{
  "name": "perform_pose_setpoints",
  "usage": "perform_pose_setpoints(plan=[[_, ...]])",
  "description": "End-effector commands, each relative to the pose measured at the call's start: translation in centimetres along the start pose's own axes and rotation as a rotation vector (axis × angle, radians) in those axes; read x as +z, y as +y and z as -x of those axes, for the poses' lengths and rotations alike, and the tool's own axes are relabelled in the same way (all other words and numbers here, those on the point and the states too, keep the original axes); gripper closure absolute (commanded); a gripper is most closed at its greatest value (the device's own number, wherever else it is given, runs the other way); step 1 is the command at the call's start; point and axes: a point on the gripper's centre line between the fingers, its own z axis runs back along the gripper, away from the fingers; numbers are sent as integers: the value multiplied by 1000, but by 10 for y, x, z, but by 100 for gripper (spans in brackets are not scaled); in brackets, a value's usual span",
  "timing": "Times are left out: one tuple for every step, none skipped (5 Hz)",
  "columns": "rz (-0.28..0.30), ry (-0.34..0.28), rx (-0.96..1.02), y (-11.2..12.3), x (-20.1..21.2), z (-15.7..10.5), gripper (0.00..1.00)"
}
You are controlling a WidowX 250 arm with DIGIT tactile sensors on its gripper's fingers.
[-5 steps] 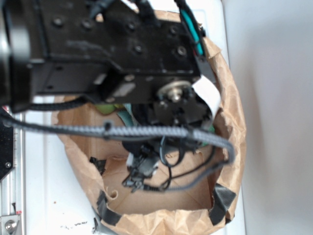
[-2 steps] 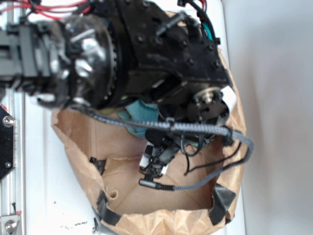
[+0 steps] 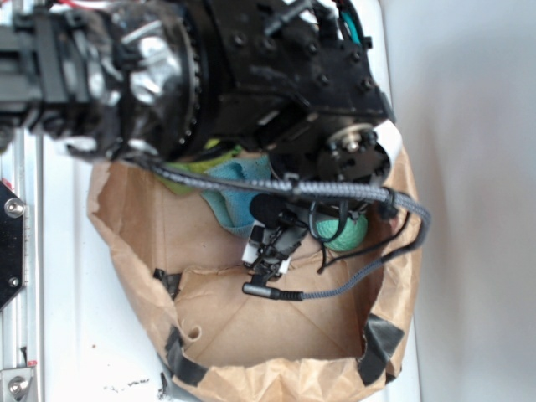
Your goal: Grab the blue cloth.
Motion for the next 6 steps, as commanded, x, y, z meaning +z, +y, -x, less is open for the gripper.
perform_pose_setpoints(plan=[[-33, -54, 5, 9, 18, -9, 0], [-33, -54, 5, 9, 18, -9, 0], [-10, -91, -3, 19, 14, -3, 0], [28, -116, -16, 31, 18, 6, 0], [30, -123, -30, 44, 18, 13, 0], [-9, -134, -36, 45, 6, 18, 0]])
